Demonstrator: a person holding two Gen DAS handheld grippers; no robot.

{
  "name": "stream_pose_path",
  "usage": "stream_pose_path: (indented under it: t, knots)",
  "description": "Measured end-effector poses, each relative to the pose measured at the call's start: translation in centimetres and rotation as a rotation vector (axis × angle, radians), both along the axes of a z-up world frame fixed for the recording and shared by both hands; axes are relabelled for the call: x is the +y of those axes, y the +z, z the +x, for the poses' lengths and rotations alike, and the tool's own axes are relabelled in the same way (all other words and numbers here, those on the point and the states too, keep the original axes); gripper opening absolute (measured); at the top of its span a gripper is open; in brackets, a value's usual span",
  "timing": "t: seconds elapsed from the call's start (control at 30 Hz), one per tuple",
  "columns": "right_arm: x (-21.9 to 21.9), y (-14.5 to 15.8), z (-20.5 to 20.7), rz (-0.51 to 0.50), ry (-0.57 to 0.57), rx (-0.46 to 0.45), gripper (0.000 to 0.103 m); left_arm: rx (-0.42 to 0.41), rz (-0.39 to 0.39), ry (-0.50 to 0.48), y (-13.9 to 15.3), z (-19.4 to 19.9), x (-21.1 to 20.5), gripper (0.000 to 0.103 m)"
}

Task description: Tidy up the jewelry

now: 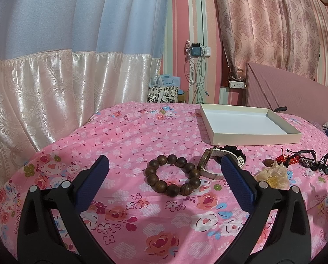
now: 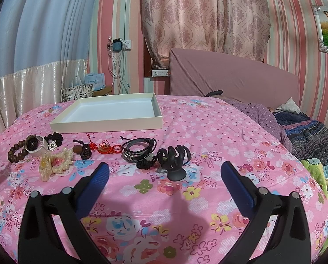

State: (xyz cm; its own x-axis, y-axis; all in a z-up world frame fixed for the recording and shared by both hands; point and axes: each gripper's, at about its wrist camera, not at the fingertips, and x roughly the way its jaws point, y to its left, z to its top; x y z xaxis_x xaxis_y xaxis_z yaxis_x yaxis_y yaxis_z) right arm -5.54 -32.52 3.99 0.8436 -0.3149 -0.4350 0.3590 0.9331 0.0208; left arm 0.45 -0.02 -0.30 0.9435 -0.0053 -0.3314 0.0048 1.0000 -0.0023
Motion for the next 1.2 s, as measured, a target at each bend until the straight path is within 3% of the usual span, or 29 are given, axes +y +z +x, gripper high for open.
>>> stream_pose_path:
  t: [1.2]
  knots:
    - [0.00,0.00,-0.01,0.000,0.000,0.001,0.101,0.006,0.000,0.000,-0.08,0.18,-0.02,0.100]
